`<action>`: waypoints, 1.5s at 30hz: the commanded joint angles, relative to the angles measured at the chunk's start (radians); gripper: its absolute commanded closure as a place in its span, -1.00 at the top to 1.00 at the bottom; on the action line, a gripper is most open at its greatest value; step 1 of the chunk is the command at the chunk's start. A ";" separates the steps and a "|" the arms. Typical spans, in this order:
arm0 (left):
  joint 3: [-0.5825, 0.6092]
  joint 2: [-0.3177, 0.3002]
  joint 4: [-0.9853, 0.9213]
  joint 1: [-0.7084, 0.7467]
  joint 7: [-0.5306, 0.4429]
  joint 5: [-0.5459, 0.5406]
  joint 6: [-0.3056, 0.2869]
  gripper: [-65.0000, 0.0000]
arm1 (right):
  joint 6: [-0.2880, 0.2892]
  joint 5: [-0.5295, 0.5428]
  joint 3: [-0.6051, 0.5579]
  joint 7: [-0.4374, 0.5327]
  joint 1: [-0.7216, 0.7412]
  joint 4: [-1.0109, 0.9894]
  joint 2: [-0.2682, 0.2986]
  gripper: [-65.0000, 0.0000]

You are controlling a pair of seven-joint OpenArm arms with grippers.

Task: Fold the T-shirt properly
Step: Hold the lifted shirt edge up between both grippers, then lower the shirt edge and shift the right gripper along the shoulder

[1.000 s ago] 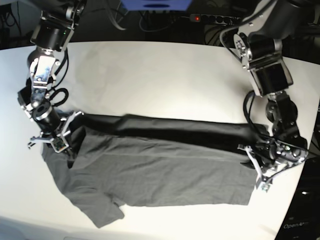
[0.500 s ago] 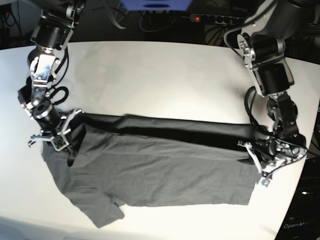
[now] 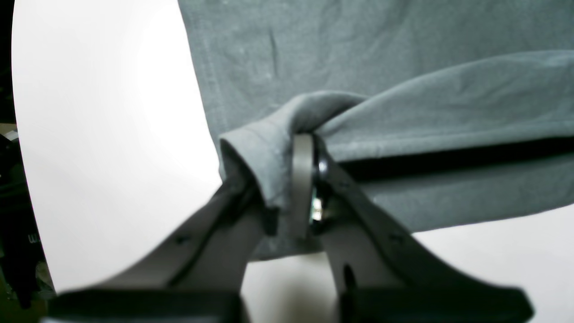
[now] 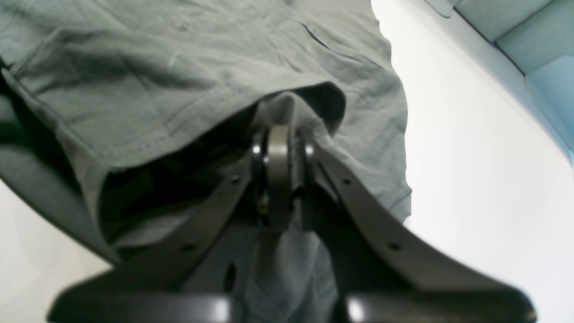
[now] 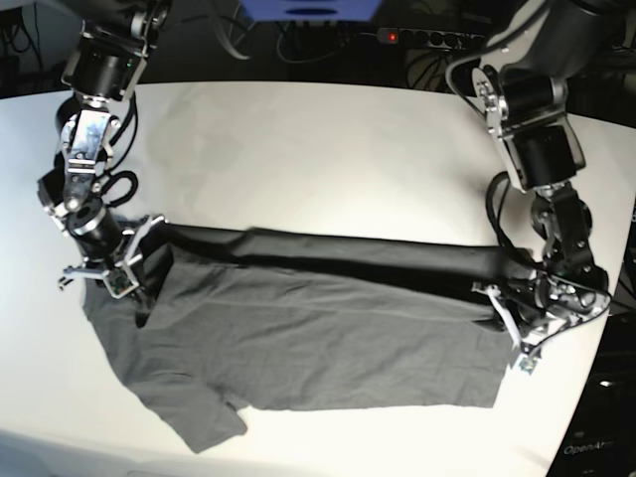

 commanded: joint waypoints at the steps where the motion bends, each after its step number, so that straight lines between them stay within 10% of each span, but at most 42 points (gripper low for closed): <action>1: 0.000 -0.009 0.014 -0.031 -0.025 -0.007 0.004 -0.88 | -0.011 0.017 0.002 0.027 0.021 0.016 0.015 -0.98; 6: 0.000 -0.010 0.014 -0.031 -0.020 -0.007 0.004 -0.83 | -0.011 0.017 0.001 0.027 0.021 0.016 0.015 -0.98; 15: -0.001 -0.010 0.024 -0.023 -0.025 -0.013 0.004 0.25 | -0.011 0.017 0.001 0.027 0.024 0.016 0.015 -0.79; 21: -0.001 -0.010 0.025 -0.009 -0.027 -0.014 0.004 0.27 | -0.011 0.017 0.007 0.027 0.024 0.016 0.015 -0.46; 34: -0.001 -0.004 0.027 0.025 -0.025 -0.016 0.004 0.25 | -0.011 0.016 0.076 0.011 0.015 0.016 0.005 -0.46; 42: -0.001 -0.004 0.027 0.025 -0.013 -0.016 0.004 -0.81 | -0.011 0.016 0.104 -0.067 -0.015 0.063 -0.013 -0.85; 45: 0.003 -0.001 0.027 0.025 -0.013 -0.016 0.004 -0.91 | -0.011 0.016 0.102 -0.072 -0.046 0.100 -0.013 -0.96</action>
